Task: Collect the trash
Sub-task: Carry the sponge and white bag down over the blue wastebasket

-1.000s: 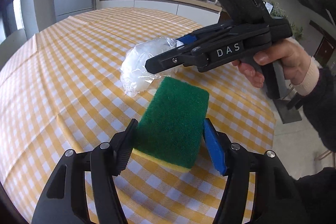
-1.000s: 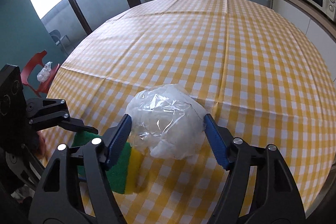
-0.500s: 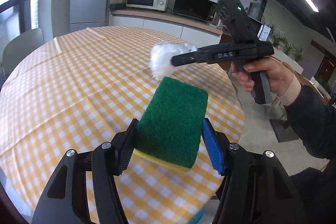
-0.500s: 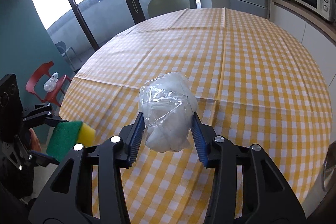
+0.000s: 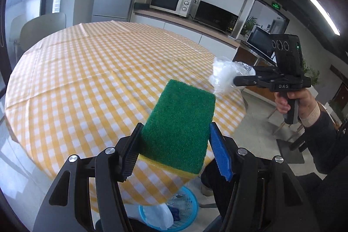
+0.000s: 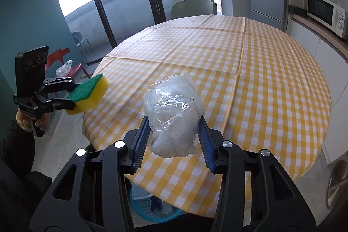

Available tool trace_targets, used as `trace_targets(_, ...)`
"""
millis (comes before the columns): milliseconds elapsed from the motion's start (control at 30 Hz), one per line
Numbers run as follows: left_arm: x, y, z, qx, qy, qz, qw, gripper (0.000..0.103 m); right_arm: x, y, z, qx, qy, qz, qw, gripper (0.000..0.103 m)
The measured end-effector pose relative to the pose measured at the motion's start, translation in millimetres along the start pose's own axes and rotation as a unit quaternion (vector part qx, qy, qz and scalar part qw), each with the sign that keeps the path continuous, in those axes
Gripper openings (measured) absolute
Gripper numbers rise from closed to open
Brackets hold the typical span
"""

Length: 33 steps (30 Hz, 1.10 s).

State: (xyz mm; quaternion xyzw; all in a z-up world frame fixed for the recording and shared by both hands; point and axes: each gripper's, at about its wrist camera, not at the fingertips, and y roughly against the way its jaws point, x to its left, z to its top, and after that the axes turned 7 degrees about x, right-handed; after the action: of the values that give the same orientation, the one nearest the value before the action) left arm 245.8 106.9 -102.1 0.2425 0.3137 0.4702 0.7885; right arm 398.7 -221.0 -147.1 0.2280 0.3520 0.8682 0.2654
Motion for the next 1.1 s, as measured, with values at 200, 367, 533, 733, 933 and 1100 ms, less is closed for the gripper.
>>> trace_targets(200, -9.4, 13.3, -12.4, 0.005, 0.005, 0.004, 1.0, 0.06, 26.8, 19.0, -35.2, 0.003, 0.025, 0.025, 0.999, 0.042)
trace_targets(367, -18.8, 15.8, -26.4, 0.025, 0.004, 0.006, 0.9997, 0.06, 49.5, 24.1, -66.3, -0.013, 0.056, 0.034, 0.998, 0.042)
trace_targets(533, -30.0, 13.5, -47.6, 0.049, 0.0, -0.035, 0.9982, 0.06, 60.8, 21.4, -92.5, 0.008, 0.061, 0.041, 0.997, 0.042)
trace_targets(733, -38.9, 1.2, -69.4, 0.071, 0.013, -0.073, 0.9947, 0.06, 61.6, 14.2, -122.6, 0.023, 0.035, 0.062, 0.997, 0.042)
trace_targets(933, -37.9, -30.4, -82.3, 0.116, 0.029, -0.08, 0.9897, 0.06, 62.6, -14.6, -145.1, 0.062, 0.018, 0.071, 0.995, 0.042)
trace_targets(1100, -41.1, -52.9, -92.9, 0.134, 0.024, -0.049, 0.9894, 0.06, 67.0, -48.6, -164.6, 0.101, 0.006, 0.073, 0.992, 0.042)
